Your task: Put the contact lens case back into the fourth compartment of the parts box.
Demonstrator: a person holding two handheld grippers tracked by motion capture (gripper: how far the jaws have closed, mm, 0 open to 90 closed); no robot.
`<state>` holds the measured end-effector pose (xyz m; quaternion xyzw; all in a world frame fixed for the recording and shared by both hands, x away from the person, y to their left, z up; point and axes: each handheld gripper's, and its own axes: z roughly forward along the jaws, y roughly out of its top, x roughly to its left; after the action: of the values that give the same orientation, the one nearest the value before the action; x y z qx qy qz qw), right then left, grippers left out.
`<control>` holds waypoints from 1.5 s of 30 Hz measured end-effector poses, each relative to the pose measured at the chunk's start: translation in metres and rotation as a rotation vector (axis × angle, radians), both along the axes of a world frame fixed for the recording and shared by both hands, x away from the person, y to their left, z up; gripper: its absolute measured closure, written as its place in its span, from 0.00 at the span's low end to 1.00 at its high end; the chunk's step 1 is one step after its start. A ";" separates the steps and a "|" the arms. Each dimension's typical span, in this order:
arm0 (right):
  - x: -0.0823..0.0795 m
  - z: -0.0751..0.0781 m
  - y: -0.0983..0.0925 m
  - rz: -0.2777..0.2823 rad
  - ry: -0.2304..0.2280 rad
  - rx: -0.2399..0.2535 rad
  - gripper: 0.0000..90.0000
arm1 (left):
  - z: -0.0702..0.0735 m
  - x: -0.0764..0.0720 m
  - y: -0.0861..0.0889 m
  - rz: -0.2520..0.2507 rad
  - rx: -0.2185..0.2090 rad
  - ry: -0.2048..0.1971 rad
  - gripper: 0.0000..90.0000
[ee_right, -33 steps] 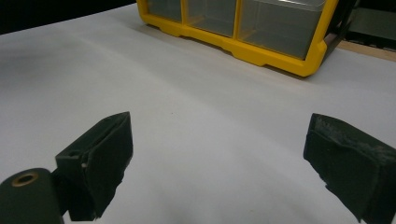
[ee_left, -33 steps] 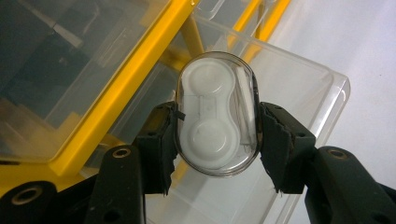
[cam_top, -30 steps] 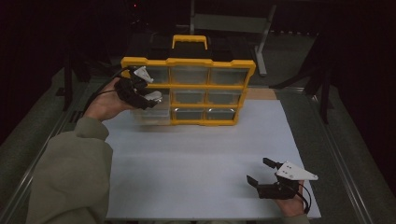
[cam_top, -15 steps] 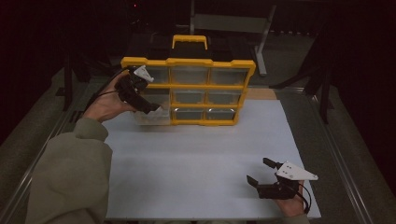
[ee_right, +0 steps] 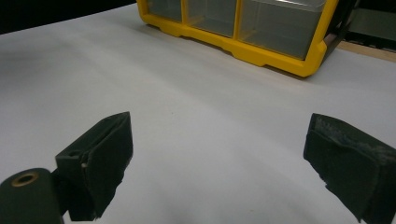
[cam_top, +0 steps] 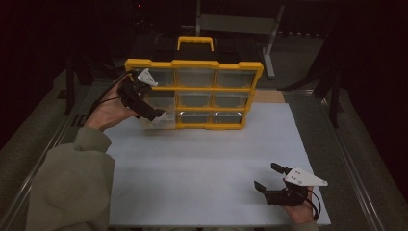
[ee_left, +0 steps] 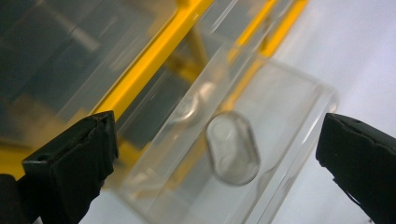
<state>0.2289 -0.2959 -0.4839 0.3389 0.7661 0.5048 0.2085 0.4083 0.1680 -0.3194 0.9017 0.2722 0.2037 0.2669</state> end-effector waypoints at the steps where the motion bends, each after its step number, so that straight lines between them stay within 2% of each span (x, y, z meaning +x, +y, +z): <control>1: 0.000 0.000 0.000 0.000 0.000 0.000 0.09 | 0.000 0.000 0.000 0.000 0.000 0.000 0.00; 2: 0.000 0.000 0.000 0.000 0.003 0.001 0.09 | -0.004 -0.010 0.007 0.012 -0.040 -0.013 0.00; 6: 0.000 0.000 0.001 0.000 0.004 0.001 0.09 | -0.010 -0.021 0.014 0.022 -0.071 -0.031 0.00; 7: 0.000 0.000 0.001 0.000 0.004 0.001 0.09 | -0.013 -0.028 0.018 0.026 -0.082 -0.043 0.00; 9: 0.000 0.000 0.001 0.002 0.006 -0.001 0.09 | -0.016 -0.033 0.020 0.024 -0.093 -0.041 0.00; 11: 0.001 -0.001 0.002 0.006 0.003 -0.003 0.09 | -0.022 -0.040 0.025 0.029 -0.106 -0.054 0.00; 15: 0.001 0.000 0.002 0.006 0.002 -0.002 0.09 | -0.035 -0.054 0.035 0.037 -0.177 -0.070 0.00; 21: 0.000 0.000 0.003 0.005 0.003 0.001 0.09 | -0.055 -0.072 0.042 0.052 -0.207 -0.117 0.00; 26: 0.001 0.000 0.003 0.005 0.000 0.004 0.09 | -0.072 -0.087 0.045 0.063 -0.265 -0.155 0.00; 31: 0.000 0.000 0.003 0.003 -0.004 0.007 0.09 | -0.094 -0.103 0.045 0.058 -0.310 -0.168 0.00; 33: 0.000 0.000 0.004 0.002 -0.003 0.011 0.09 | -0.102 -0.109 0.046 0.050 -0.328 -0.161 0.00; 34: 0.000 0.000 0.004 0.002 -0.005 0.012 0.09 | -0.106 -0.112 0.047 0.055 -0.329 -0.163 0.00; 36: 0.001 -0.001 0.005 0.000 -0.007 0.020 0.09 | -0.113 -0.118 0.050 0.063 -0.359 -0.156 0.00; 42: 0.002 -0.002 0.010 0.009 -0.017 0.028 0.09 | -0.134 -0.140 0.061 0.092 -0.416 -0.203 0.00; 45: 0.003 -0.002 0.011 0.008 -0.024 0.039 0.09 | -0.147 -0.150 0.069 0.110 -0.465 -0.198 0.00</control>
<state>0.2319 -0.2847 -0.4861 0.3336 0.7549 0.5247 0.2087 0.2587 0.2366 -0.4659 0.7756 0.3329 0.2370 0.4811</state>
